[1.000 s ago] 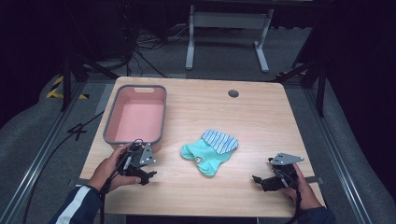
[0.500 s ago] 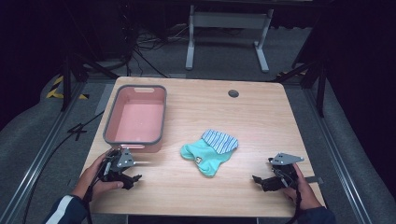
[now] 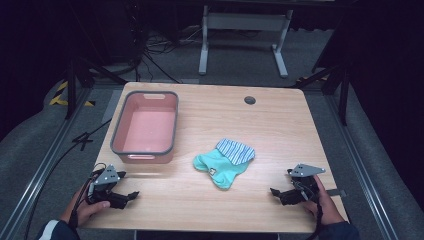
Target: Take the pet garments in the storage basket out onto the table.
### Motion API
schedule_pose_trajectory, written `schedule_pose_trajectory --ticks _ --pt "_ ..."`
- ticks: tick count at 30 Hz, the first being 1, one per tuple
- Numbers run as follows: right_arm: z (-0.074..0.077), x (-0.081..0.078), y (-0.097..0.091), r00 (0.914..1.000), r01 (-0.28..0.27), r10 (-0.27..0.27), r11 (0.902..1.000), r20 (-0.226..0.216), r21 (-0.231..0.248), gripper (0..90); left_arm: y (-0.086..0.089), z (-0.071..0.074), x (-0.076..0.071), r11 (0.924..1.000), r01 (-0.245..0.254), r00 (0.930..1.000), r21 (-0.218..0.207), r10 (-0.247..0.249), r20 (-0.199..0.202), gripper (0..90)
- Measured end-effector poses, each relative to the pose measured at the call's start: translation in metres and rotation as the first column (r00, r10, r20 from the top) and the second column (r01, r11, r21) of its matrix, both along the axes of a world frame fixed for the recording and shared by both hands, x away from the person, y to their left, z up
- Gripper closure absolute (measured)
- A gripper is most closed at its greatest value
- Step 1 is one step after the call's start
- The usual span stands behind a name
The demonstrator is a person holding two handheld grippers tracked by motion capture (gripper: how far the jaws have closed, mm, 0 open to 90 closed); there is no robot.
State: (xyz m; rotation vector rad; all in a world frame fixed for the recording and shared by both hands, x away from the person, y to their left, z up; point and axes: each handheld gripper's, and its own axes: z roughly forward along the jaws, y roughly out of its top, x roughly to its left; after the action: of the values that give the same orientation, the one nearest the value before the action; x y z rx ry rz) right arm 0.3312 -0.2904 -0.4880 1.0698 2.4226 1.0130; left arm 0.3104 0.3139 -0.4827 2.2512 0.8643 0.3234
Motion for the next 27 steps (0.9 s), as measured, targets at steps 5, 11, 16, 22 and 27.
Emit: schedule_pose_trajectory --ticks 5,11,16,22,27 --pt "0.0 -0.0003 0.0 1.0 0.003 -0.003 1.0 0.001 0.0 0.7 -0.0003 -0.0001 -0.0002 1.0 -0.007 1.0 0.0 0.007 0.0 11.7" --pt "0.0 -0.0005 0.0001 1.0 0.004 -0.004 1.0 0.0 0.003 0.7 -0.0005 -0.0002 -0.0004 0.9999 -0.01 0.9999 0.0 0.01 0.0 11.4" --pt "0.0 -0.0005 0.0001 1.0 0.004 -0.004 1.0 0.0 0.003 0.7 -0.0005 -0.0001 -0.0008 0.9999 -0.017 0.9999 0.0 0.017 0.001 11.3" --pt "0.0 -0.0004 0.0001 1.0 0.004 -0.004 1.0 0.0 0.002 0.7 -0.0005 -0.0001 -0.0009 0.9999 -0.017 0.9999 0.001 0.017 0.001 11.3" --pt "0.0 -0.0004 0.0001 1.0 0.004 -0.004 1.0 0.0 0.002 0.8 -0.0004 0.0 -0.0008 0.9999 -0.015 0.9999 0.003 0.015 0.001 11.3"
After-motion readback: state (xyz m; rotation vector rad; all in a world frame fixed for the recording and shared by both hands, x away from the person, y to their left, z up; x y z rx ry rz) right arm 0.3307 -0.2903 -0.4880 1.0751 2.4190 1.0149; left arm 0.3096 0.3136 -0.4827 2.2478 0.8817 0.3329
